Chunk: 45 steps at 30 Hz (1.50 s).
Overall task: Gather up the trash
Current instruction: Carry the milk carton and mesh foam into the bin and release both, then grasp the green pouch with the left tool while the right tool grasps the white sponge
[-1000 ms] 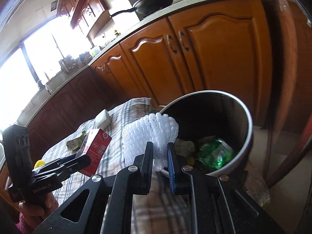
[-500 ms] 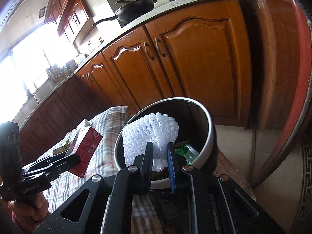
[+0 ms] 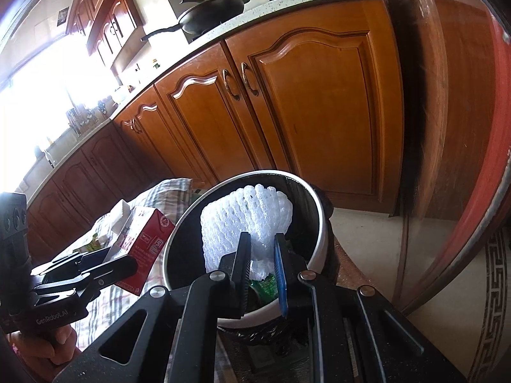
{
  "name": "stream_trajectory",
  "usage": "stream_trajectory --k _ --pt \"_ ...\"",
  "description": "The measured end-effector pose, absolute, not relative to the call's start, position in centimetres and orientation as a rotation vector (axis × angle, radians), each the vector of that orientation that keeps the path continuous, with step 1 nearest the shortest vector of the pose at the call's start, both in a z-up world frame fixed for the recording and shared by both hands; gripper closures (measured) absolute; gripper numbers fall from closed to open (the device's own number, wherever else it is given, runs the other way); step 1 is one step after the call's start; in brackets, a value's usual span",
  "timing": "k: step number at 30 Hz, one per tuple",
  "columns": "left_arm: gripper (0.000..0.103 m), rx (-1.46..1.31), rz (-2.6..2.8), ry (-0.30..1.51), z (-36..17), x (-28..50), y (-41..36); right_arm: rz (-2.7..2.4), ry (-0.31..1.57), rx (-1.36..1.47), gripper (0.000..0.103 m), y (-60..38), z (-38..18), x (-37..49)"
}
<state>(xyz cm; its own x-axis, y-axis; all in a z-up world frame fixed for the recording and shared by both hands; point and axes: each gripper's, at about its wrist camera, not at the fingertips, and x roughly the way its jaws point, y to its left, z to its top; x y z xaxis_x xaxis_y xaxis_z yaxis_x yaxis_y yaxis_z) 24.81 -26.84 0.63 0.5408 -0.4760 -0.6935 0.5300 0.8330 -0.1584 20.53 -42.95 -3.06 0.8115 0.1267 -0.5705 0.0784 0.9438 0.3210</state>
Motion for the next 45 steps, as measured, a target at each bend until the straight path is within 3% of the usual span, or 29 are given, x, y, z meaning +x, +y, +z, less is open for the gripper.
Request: stream_trajectory --k 19,23,26,27,31,36,45 --pt "0.057 0.071 -0.604 0.850 -0.9 27.3 -29.3 0.020 0.691 0.296 0.088 -43.4 -3.7 23.2" --pt "0.057 0.058 -0.612 0.873 -1.2 27.8 -29.5 0.028 0.704 0.301 0.083 -43.6 -3.9 23.8" --pt "0.051 0.051 -0.608 0.884 -1.4 27.9 -29.4 0.026 0.702 0.322 0.062 -43.9 -4.0 23.9" --pt "0.045 0.048 -0.606 0.884 -1.4 27.9 -29.2 0.030 0.698 0.332 0.054 -44.0 -3.9 23.9" --pt "0.035 0.022 -0.600 0.876 -1.2 27.4 -28.2 0.034 0.684 0.351 0.046 -44.0 -3.8 23.4" --pt "0.031 -0.020 -0.570 0.862 -1.1 26.1 -25.3 0.064 0.649 0.379 0.024 -43.3 -3.3 22.5" --pt "0.029 -0.114 -0.464 0.848 -1.8 23.5 -17.2 0.159 0.620 0.366 0.012 -38.8 -2.3 22.0"
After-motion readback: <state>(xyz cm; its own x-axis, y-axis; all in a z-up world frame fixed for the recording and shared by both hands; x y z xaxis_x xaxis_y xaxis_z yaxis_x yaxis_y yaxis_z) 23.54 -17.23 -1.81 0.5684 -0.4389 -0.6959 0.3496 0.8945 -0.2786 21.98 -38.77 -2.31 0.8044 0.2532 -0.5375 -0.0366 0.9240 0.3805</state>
